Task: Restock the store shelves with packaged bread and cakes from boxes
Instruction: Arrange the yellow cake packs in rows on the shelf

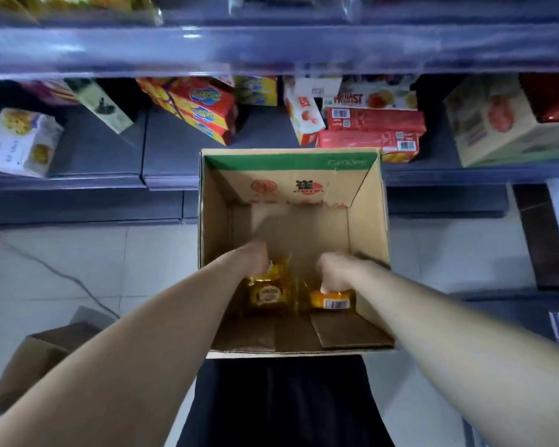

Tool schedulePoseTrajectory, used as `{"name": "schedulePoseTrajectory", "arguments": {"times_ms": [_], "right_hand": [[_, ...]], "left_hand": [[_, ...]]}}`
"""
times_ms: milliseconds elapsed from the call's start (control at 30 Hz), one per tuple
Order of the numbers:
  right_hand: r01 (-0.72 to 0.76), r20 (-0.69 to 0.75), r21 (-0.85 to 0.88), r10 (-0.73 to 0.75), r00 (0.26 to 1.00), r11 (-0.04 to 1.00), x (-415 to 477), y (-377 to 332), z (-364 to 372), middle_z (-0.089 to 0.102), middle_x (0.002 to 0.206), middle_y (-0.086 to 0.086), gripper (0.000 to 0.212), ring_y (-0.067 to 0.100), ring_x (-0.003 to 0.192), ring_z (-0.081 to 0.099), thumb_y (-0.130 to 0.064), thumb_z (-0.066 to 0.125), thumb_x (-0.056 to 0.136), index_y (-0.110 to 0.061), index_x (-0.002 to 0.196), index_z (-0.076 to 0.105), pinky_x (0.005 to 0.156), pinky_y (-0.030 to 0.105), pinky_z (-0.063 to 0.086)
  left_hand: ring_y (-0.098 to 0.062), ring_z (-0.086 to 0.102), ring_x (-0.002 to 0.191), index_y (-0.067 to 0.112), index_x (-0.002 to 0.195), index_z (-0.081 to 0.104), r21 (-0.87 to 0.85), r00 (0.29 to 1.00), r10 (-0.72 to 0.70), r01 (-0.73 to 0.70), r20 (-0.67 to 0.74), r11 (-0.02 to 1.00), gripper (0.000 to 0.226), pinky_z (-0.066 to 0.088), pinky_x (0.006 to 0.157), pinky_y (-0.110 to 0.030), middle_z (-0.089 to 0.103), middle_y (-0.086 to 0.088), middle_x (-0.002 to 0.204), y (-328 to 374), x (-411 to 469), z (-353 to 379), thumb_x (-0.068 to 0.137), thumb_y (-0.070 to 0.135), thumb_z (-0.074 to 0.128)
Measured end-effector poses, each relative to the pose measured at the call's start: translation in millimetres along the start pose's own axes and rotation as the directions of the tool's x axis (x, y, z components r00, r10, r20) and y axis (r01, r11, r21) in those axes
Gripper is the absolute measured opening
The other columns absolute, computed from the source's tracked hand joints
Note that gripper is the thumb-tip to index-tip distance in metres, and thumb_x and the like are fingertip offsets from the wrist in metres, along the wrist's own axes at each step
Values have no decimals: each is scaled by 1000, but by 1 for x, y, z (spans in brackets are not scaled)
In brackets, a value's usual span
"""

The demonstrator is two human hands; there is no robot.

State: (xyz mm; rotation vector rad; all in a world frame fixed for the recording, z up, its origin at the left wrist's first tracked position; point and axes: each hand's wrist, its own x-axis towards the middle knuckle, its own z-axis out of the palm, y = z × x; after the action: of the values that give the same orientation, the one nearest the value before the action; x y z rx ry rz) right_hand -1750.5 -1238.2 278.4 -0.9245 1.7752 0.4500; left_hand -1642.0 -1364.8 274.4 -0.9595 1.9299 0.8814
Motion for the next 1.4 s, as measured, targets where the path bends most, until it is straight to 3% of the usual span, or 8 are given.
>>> {"name": "schedulePoseTrajectory", "arguments": {"times_ms": [167,367,500,767,833,1033,1200,1400], "right_hand": [[10,97,-114,1,995,993,20,1,17,60,121,9,43,24,107,59,-21,70,84,-7,123,58,86,32,51],[74,106,-125,-61,993,989,9,8,-3,60,98,6,36,19,84,57,-26,71,81,-8,110,61,67,28,48],[79,-115,150,-62,991,986,-34,5,-50,58,110,7,48,23,94,58,-27,68,83,-9,123,51,75,30,50],[283,-246,679,-152,957,678,-168,10,-154,68,110,12,29,25,93,66,-8,67,83,-12,111,59,78,37,54],[332,-286,718,-175,942,613,-196,9,-172,69,105,13,25,26,93,65,-1,62,85,-15,106,60,78,36,54],[537,-566,569,-178,805,622,-262,-15,-228,59,100,0,43,16,91,55,14,59,78,-24,99,63,78,29,45],[708,-798,306,-234,555,636,-290,-44,-271,59,103,-14,52,14,96,61,24,53,79,-25,81,70,78,24,54],[725,-747,407,-254,614,555,-287,-64,-297,58,114,-1,54,24,99,62,28,47,75,-19,91,68,74,25,56]], "left_hand": [[-28,55,116,4,131,50,-11,1000,0,0,4,1000,41,43,96,-33,55,-15,131,4,10,15,90,9,56],[-31,58,112,5,133,44,-59,997,29,-34,-74,998,52,50,75,-30,55,-16,125,23,-18,-18,84,1,57],[-24,53,110,13,147,22,-303,985,70,-116,-158,946,82,47,77,-27,48,-10,130,37,-55,-57,79,9,68],[-13,54,67,19,84,59,-578,937,203,-336,-285,744,28,48,62,-24,59,-1,72,48,-165,-154,72,0,75],[-14,56,66,11,93,63,-610,925,185,-360,-332,706,28,48,62,-25,62,-1,68,48,-188,-178,71,1,77],[-27,65,103,10,132,45,-718,872,117,-462,-476,521,74,54,87,-35,68,-15,111,46,-241,-238,67,6,81],[-11,61,65,14,114,52,-769,797,-27,-574,-604,280,51,49,68,-27,69,-2,78,33,-267,-280,72,2,77],[-14,64,79,8,139,42,-805,806,-83,-567,-586,172,77,54,53,-24,70,-5,93,11,-274,-309,71,6,79]]}}
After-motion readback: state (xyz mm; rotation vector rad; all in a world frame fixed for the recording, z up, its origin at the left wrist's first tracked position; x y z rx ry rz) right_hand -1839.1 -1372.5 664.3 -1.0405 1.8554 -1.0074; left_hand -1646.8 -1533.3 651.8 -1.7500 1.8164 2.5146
